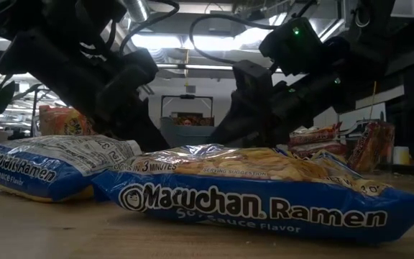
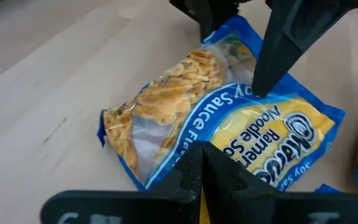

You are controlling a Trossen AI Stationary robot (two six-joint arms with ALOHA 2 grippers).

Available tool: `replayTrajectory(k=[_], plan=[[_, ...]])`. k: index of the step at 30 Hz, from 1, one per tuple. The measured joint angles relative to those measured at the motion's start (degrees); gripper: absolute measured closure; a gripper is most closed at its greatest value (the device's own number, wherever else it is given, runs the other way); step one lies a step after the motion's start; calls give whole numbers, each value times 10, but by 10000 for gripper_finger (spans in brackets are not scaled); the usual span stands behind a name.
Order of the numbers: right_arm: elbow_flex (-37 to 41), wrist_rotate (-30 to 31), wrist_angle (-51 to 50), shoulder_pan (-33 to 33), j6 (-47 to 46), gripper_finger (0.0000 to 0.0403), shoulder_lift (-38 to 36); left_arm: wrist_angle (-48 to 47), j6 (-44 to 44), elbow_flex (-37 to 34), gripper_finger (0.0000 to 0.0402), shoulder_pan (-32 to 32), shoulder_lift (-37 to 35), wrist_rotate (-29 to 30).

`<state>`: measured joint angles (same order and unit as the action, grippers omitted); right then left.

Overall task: Sort Maruchan noodles
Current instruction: Put the blue noodle pack into the blue bin

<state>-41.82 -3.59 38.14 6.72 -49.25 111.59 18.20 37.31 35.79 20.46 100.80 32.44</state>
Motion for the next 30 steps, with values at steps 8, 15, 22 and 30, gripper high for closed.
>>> replayTrajectory(k=[8,15,22,30], plan=[[0,14,-2,0,-17,329,1,17,-22,-2,401,0,2,13],[1,16,-3,0,-20,378,1,14,-36,-2,401,-2,-14,6],[6,42,-22,-1,-32,378,-26,-28,-36,-5,401,-3,-81,-10],[4,55,-25,-13,-16,378,-73,-77,-50,-3,401,-3,-205,14]])
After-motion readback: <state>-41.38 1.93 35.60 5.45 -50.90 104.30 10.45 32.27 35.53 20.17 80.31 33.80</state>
